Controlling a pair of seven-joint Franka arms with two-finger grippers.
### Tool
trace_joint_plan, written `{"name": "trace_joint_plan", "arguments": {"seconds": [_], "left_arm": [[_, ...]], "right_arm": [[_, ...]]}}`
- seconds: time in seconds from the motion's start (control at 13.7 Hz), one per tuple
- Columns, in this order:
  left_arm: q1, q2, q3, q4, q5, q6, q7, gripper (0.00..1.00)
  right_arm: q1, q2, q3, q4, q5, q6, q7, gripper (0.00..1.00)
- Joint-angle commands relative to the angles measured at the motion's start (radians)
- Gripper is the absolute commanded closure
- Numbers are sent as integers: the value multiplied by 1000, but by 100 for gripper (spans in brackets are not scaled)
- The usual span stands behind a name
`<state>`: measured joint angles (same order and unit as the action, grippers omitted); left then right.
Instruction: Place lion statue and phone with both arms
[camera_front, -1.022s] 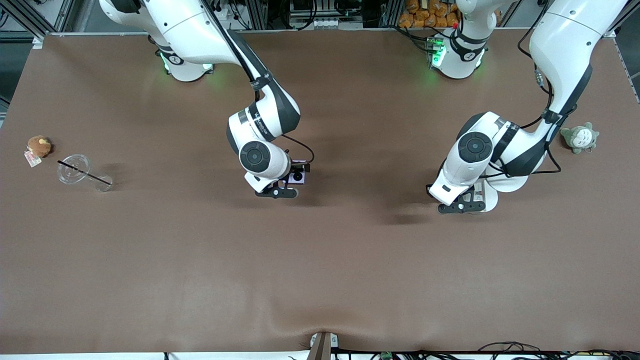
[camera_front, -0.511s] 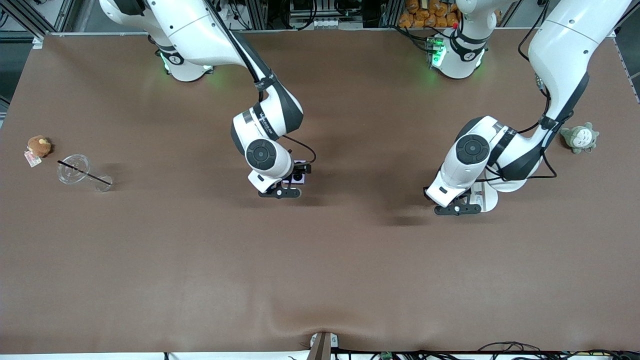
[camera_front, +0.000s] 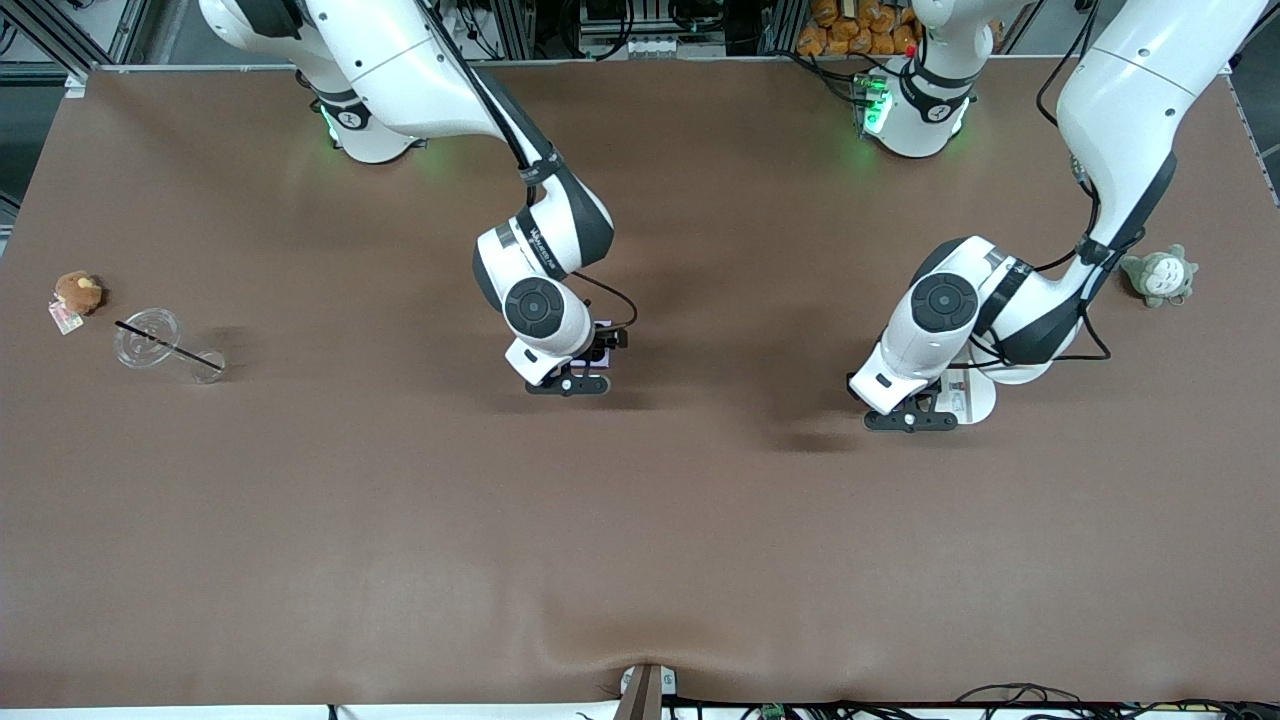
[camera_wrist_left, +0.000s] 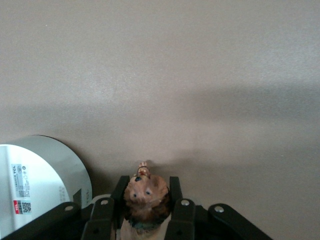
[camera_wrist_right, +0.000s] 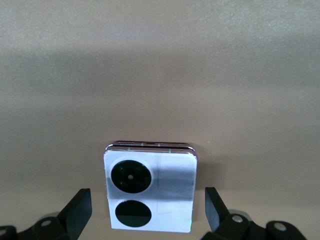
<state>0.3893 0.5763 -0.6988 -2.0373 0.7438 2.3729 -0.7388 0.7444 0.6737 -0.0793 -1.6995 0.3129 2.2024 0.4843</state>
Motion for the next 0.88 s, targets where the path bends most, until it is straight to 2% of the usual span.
{"name": "trace_joint_plan", "arguments": {"seconds": [0.0,0.22,0.29,0.37,0.44,0.8], "left_arm": [[17,16,-8,8,23,9,18,100],[22,17,-8,6,22,9,18,100],[23,19,-8,8,22,9,18,93],[23,19,-8,8,23,9,18,42],[23,19,-8,8,22,9,-2,0],[23,-33,-11,11,19,-1,-1,0]], "right_arm": [[18,3,-11,-6,-14,16,23,0],[21,3,-11,-14,-20,20,23,0],[21,3,-11,-17,-24,29,23,0],[21,3,-11,-23,-26,43,22,0],[21,3,-11,-31,-26,57,22,0],[24,3,-13,-48,-58,62,23,0]]}}
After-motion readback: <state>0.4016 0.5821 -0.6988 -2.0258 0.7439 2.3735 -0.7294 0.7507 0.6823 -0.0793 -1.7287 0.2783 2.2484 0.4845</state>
